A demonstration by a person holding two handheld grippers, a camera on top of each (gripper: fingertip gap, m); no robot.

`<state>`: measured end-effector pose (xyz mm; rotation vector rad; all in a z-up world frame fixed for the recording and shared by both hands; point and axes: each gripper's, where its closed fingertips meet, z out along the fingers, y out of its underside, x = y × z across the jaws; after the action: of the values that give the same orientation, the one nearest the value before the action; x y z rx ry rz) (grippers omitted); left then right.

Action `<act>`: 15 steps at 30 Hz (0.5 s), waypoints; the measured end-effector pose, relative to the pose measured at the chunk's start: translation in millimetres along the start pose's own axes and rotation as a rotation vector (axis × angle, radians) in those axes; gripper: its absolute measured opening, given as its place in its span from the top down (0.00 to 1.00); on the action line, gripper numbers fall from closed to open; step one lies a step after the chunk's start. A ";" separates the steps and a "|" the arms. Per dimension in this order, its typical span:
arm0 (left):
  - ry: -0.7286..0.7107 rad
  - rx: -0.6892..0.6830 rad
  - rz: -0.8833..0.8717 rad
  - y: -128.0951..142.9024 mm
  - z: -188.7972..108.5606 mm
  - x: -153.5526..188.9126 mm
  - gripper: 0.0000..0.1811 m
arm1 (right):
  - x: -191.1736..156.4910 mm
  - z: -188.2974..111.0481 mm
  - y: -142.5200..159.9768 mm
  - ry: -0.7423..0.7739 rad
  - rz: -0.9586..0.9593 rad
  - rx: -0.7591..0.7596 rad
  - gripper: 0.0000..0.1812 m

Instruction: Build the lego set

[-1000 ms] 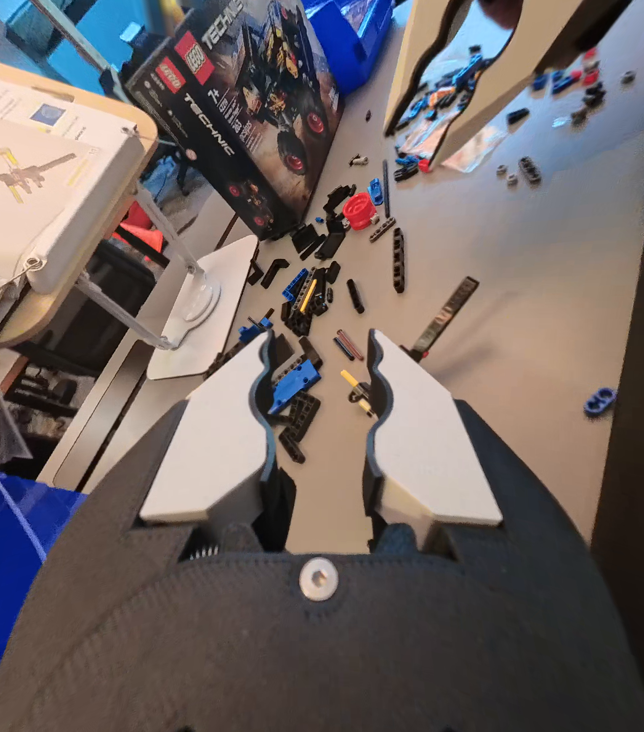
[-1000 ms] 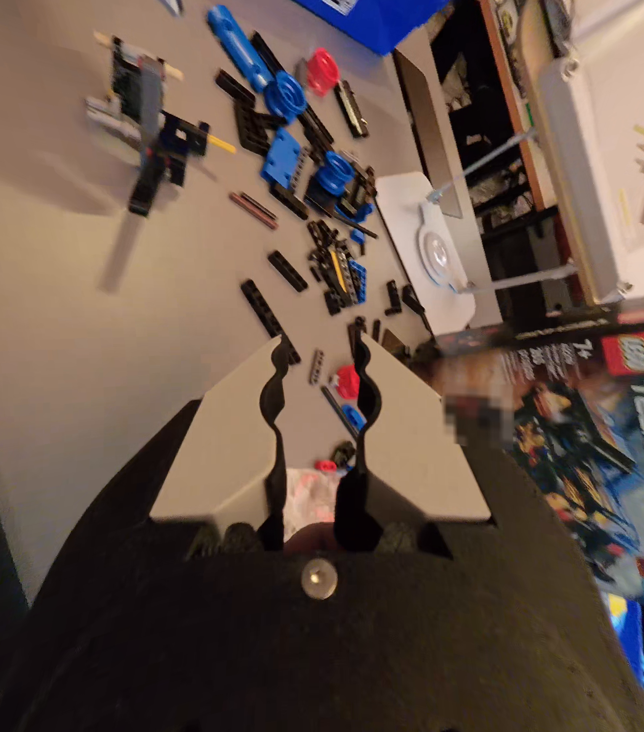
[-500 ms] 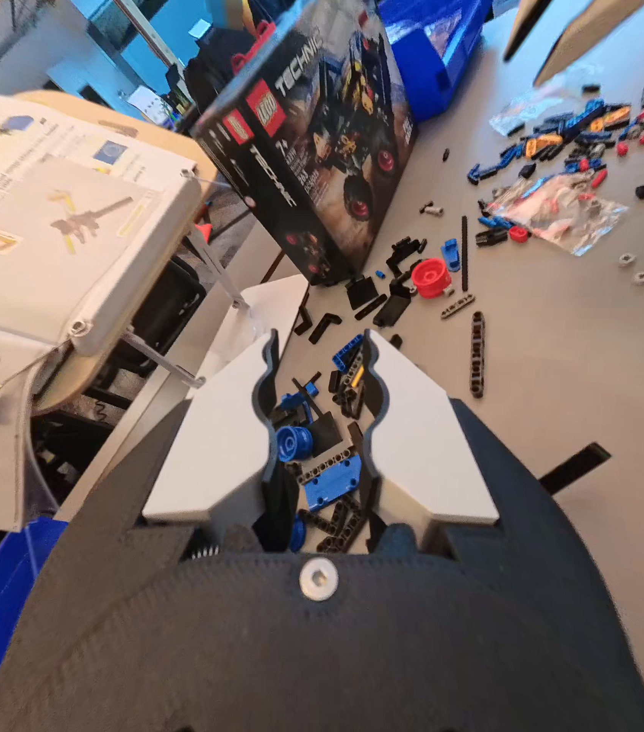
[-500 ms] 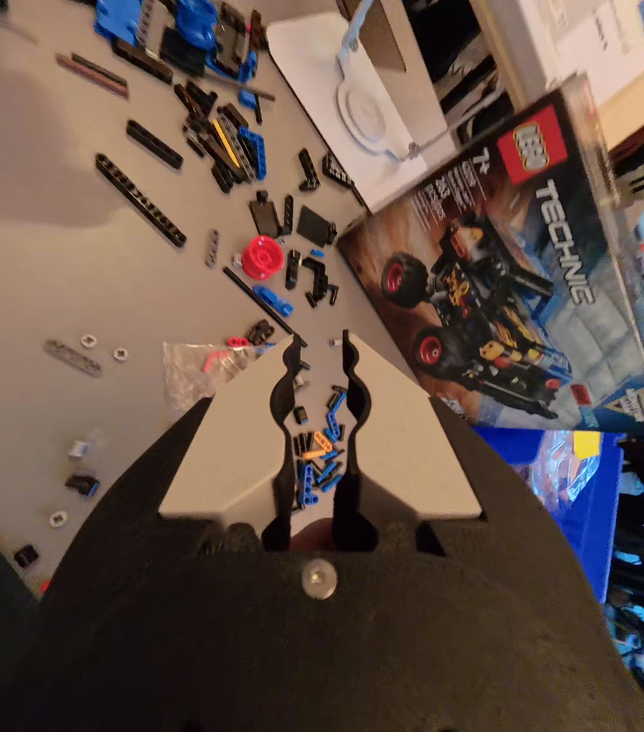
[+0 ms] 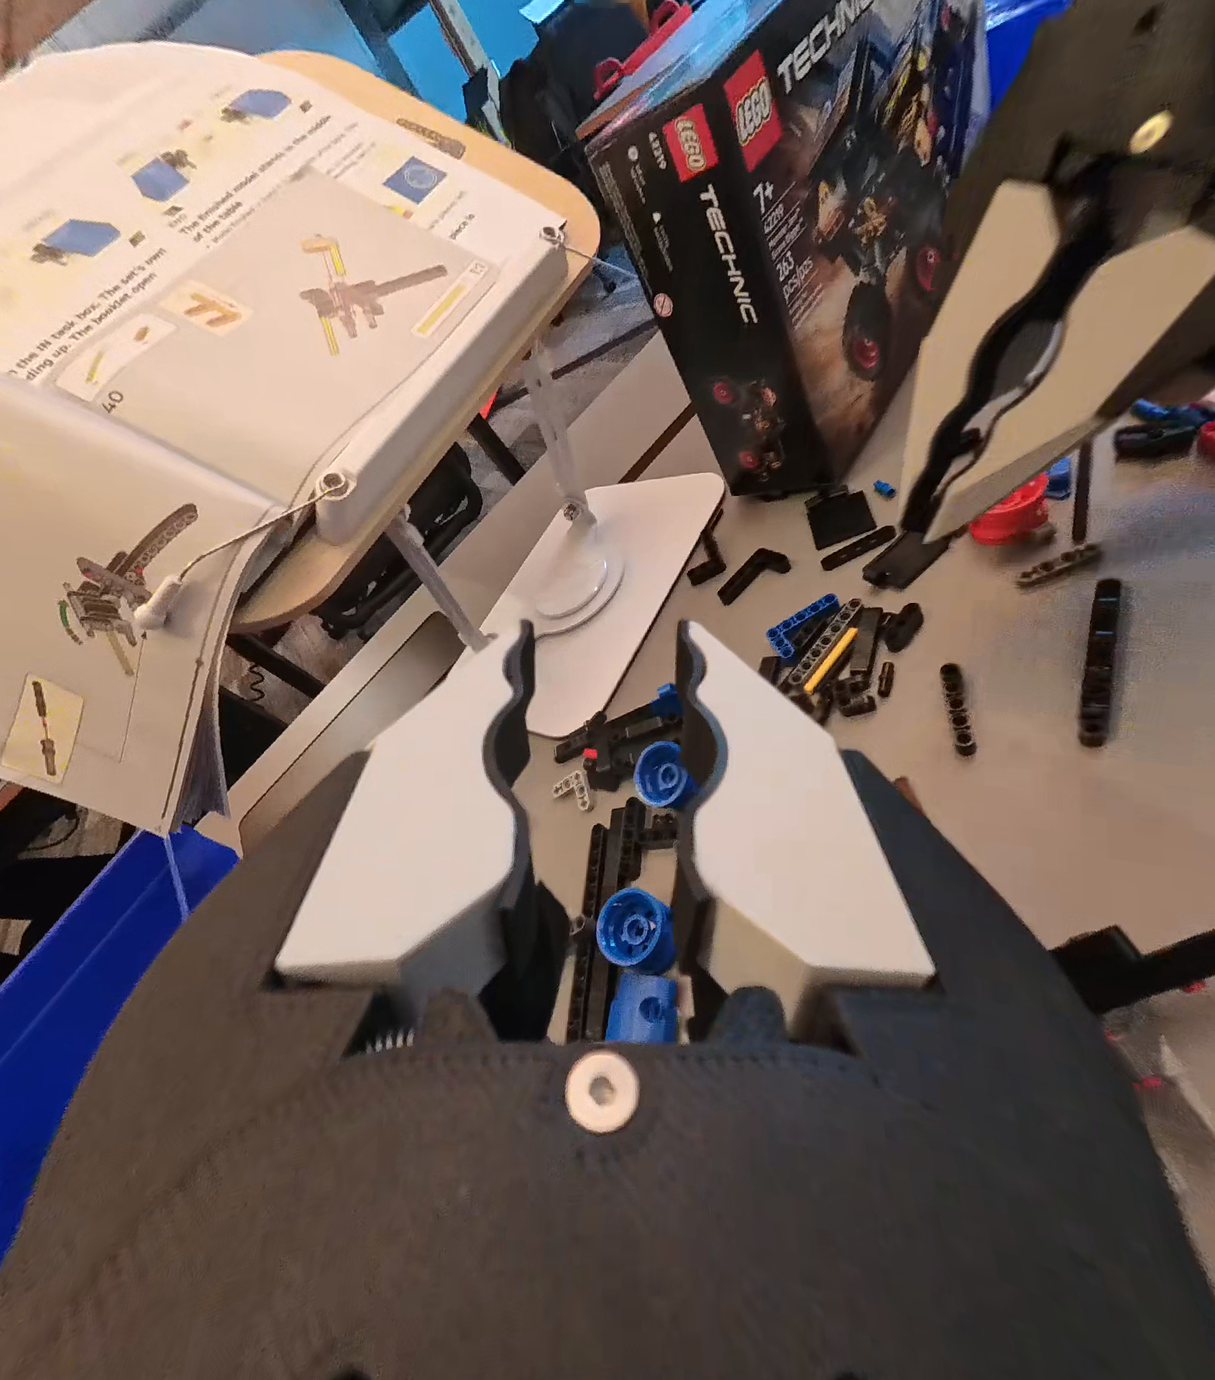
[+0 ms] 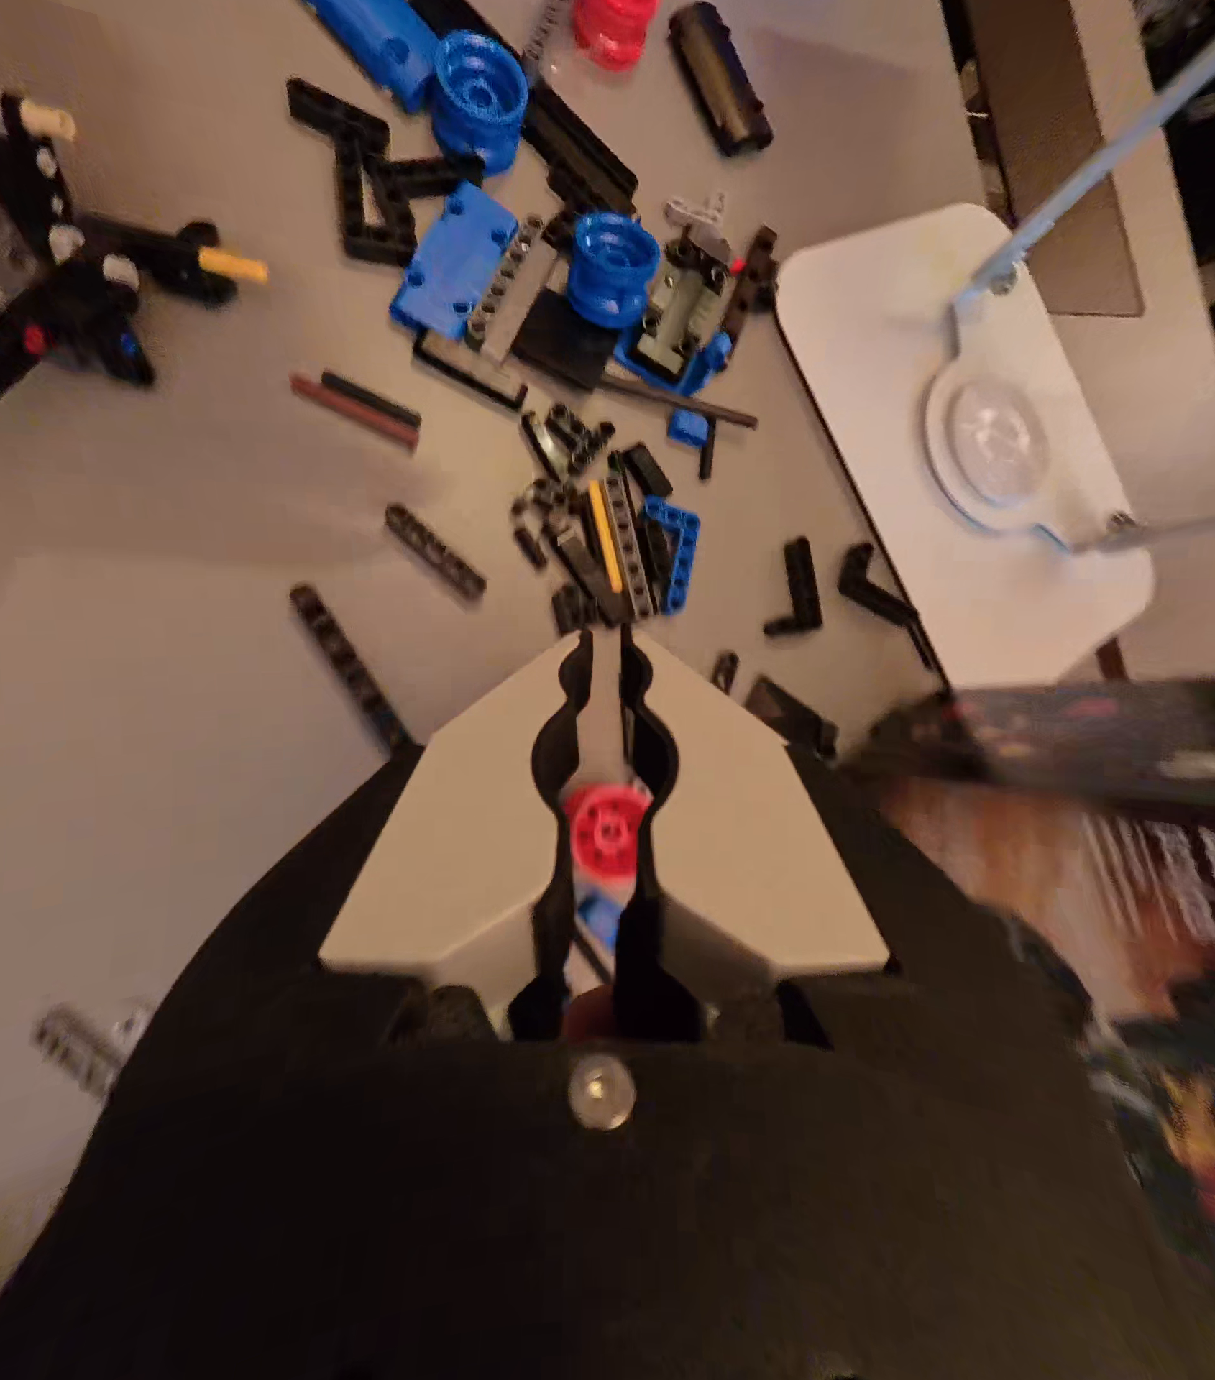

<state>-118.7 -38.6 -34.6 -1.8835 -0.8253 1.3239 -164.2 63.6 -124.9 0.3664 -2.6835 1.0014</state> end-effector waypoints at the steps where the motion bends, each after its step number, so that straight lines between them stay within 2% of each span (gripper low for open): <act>1: -0.004 -0.001 0.001 1.0 0.2 -1.5 0.80 | 0.5 10.2 -4.7 -0.025 0.018 0.006 0.99; 8: 0.033 0.000 -0.012 4.0 2.4 4.1 0.80 | -1.9 53.6 -4.5 -0.169 0.053 -0.055 1.00; 15: 0.029 0.033 -0.043 -2.2 -4.4 -3.0 0.80 | 5.4 60.7 -1.1 -0.159 0.053 -0.079 0.98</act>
<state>-115.6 -40.5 -30.2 -1.8449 -0.8195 1.2733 -177.9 21.6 -166.9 0.3753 -2.8791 0.9135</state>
